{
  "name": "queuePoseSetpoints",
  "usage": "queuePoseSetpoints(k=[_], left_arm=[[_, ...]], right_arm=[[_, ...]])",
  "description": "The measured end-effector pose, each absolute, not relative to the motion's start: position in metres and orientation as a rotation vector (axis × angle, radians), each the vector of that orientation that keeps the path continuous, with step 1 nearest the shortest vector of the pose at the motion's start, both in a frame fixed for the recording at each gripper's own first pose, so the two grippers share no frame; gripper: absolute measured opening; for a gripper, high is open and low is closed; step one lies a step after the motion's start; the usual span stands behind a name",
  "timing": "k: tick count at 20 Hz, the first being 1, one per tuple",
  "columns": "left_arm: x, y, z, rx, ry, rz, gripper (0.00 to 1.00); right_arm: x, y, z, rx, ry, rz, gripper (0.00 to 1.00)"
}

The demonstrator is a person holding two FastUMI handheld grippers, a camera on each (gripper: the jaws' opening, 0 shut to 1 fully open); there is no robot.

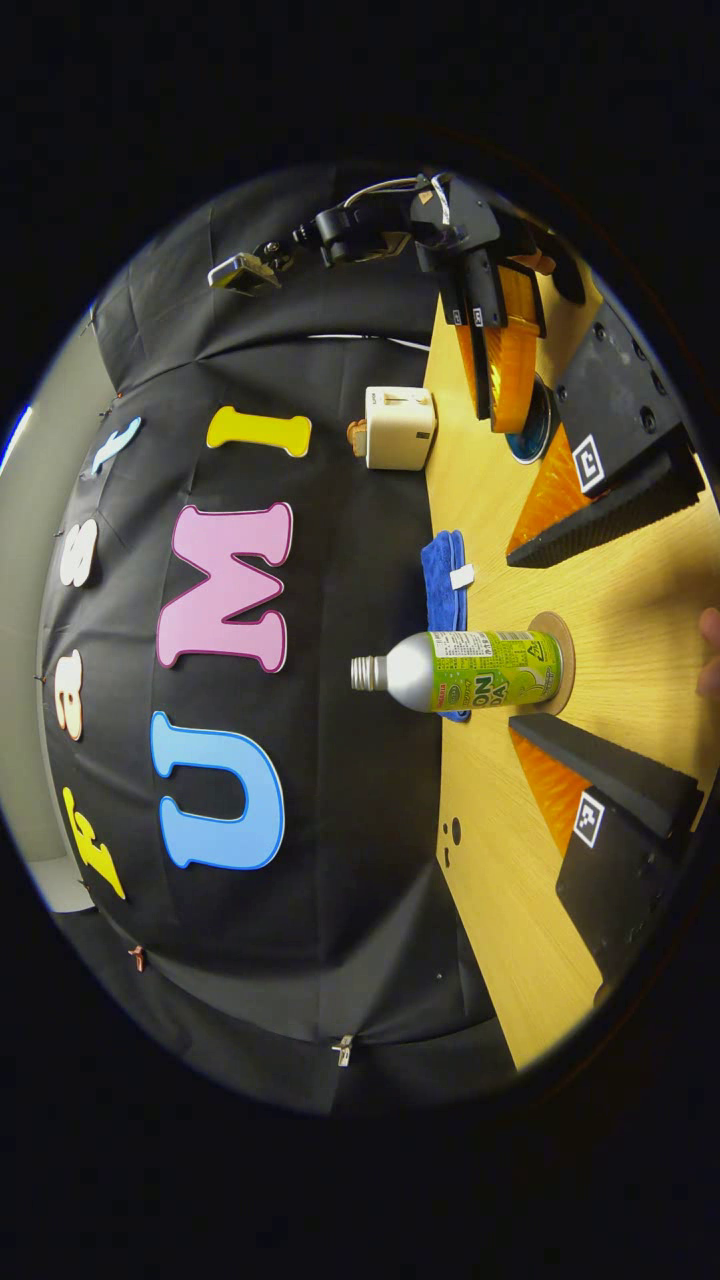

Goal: Open the teacup lid with one hand, grasp the water bottle and pour water into the teacup with the other hand; after pouring, place the water bottle on the coaster and then close the teacup lid.

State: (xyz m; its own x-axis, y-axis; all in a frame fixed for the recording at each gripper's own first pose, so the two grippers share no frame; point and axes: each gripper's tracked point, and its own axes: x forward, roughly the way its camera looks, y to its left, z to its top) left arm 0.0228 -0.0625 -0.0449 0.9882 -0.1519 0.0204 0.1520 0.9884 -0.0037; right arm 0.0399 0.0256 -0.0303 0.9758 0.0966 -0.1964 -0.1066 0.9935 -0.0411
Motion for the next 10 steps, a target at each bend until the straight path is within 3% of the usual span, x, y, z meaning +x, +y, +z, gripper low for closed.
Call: queuePoseSetpoints(k=[3,4,6,10], left_arm=[[0.023,-0.062,-0.045,-0.005,-0.021,-0.152,0.93],[0.023,-0.062,-0.045,-0.005,-0.02,-0.152,0.93],[0.022,-0.062,-0.045,-0.005,-0.02,-0.15,0.93],[0.022,-0.06,-0.045,-0.005,-0.02,-0.142,0.93]], right_arm=[[0.039,0.026,-0.031,-0.04,0.201,0.108,0.31],[0.039,0.026,-0.031,-0.039,0.198,0.109,0.27],[0.037,0.026,-0.027,-0.038,0.179,0.107,0.34],[0.032,0.022,-0.02,-0.026,0.138,0.093,0.39]])
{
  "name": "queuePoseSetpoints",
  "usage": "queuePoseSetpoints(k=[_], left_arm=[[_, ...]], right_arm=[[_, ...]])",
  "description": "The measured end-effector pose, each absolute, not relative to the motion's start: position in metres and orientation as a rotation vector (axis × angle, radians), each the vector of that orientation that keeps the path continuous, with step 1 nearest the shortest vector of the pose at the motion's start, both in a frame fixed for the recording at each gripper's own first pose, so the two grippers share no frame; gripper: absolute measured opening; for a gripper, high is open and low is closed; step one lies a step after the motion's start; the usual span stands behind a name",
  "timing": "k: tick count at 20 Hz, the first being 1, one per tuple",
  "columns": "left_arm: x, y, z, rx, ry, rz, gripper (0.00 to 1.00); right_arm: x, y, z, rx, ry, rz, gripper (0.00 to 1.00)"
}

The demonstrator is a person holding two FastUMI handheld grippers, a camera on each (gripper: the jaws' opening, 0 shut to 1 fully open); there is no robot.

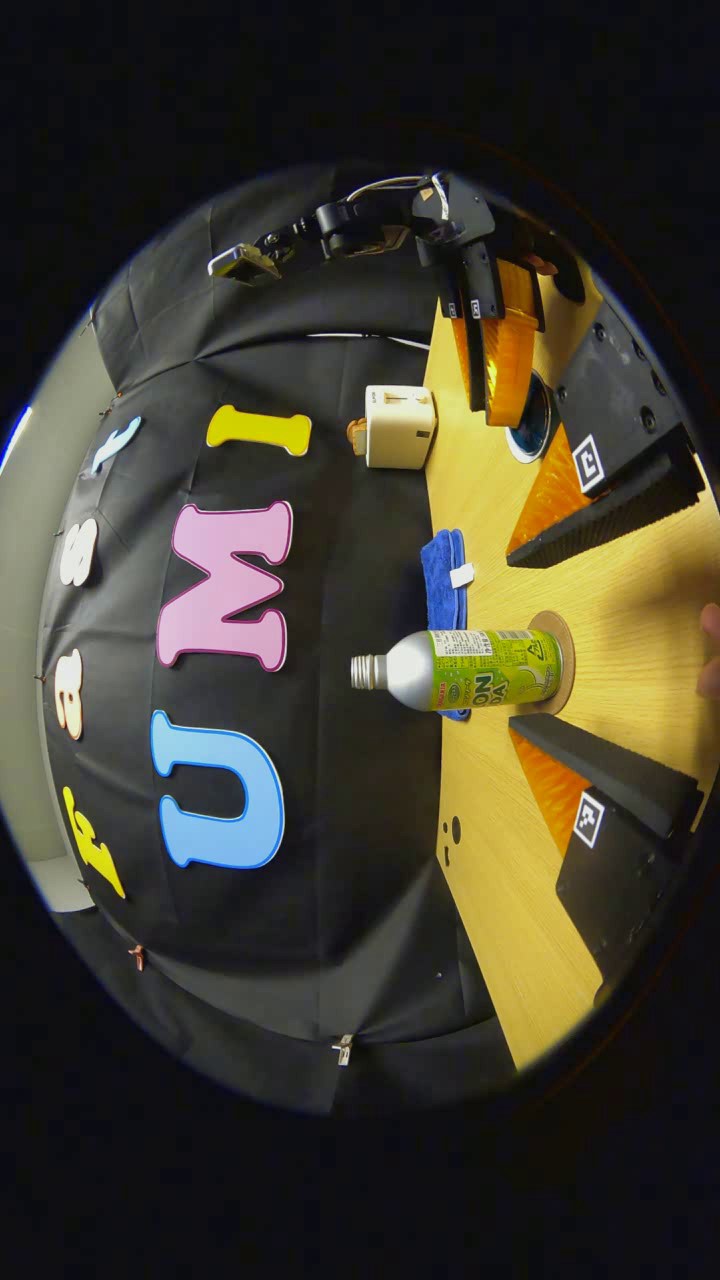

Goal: Open the teacup lid with one hand, grasp the water bottle and pour water into the teacup with the other hand; after pouring, place the water bottle on the coaster and then close the teacup lid.

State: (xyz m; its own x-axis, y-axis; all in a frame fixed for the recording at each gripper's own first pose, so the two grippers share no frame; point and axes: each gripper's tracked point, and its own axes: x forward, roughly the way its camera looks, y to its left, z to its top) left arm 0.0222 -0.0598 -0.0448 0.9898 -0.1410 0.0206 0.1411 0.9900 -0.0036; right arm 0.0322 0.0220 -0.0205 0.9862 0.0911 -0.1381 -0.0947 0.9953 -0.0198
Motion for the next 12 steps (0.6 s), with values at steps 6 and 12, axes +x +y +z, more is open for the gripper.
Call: queuePoseSetpoints(k=[6,12], left_arm=[[0.023,-0.055,-0.045,-0.005,-0.019,-0.112,0.93],[0.019,-0.054,-0.045,-0.005,-0.019,-0.098,0.93]], right_arm=[[0.008,0.01,0.0,0.0,0.002,0.046,0.61],[0.0,0.0,0.0,0.0,-0.003,0.01,0.85]])
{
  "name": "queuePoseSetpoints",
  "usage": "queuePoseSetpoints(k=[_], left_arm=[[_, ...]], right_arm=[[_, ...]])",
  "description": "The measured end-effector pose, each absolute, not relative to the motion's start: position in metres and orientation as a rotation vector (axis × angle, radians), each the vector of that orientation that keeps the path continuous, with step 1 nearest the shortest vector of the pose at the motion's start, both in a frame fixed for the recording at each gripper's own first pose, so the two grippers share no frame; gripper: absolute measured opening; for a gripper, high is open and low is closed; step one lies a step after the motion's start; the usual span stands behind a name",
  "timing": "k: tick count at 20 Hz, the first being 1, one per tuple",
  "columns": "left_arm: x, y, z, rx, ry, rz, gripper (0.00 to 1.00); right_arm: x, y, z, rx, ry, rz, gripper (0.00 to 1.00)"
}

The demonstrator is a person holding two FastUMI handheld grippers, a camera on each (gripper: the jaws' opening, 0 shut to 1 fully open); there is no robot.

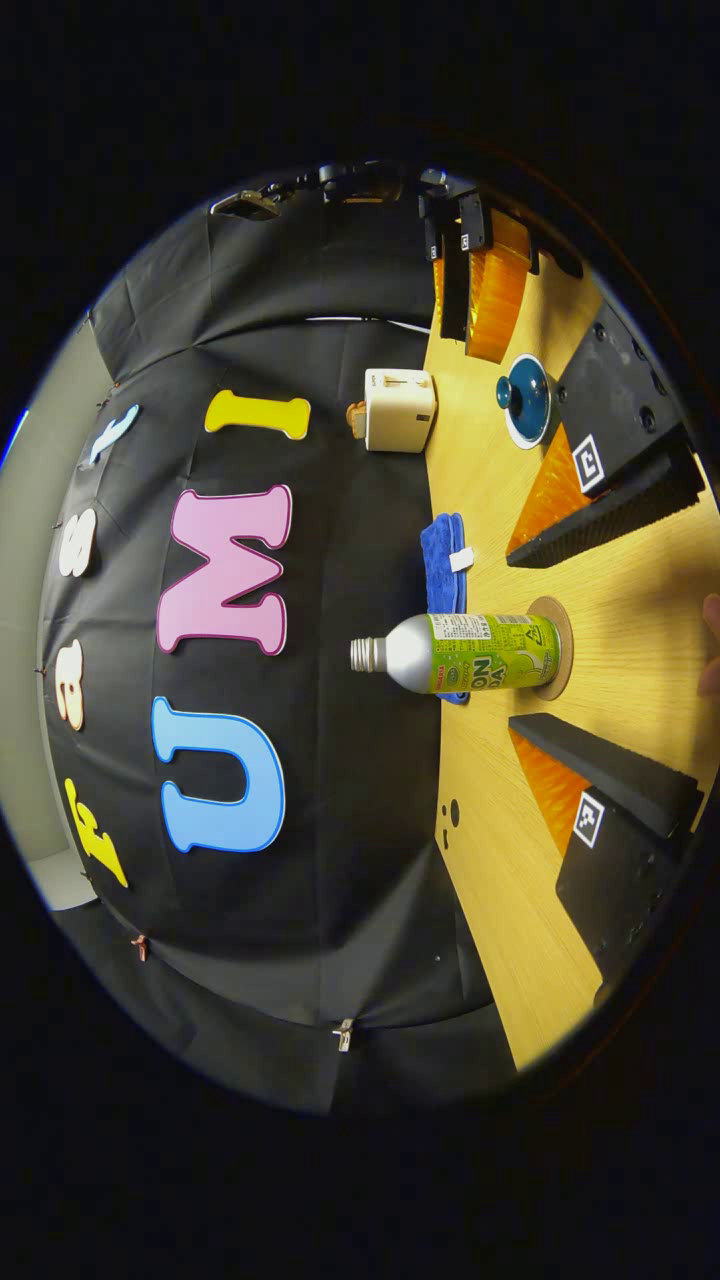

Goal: Open the teacup lid with one hand, grasp the water bottle and pour water into the teacup with the other hand; after pouring, place the water bottle on the coaster and then close the teacup lid.

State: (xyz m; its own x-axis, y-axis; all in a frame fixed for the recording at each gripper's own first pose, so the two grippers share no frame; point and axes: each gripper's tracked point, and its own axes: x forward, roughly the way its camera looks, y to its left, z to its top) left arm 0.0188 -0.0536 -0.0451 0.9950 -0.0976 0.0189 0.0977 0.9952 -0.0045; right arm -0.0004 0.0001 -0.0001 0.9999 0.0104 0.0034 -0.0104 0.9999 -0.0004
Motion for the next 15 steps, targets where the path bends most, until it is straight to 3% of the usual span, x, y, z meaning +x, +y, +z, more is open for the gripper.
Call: queuePoseSetpoints(k=[6,15], left_arm=[[0.0158,-0.0534,-0.0449,-0.005,-0.018,-0.088,0.93],[0.0155,-0.0559,-0.0452,-0.004,-0.019,-0.106,0.93]], right_arm=[[-0.0003,-0.0116,0.0003,-0.003,-0.005,-0.06,0.92],[-0.0003,-0.0108,0.0004,-0.003,-0.005,-0.061,0.92]])
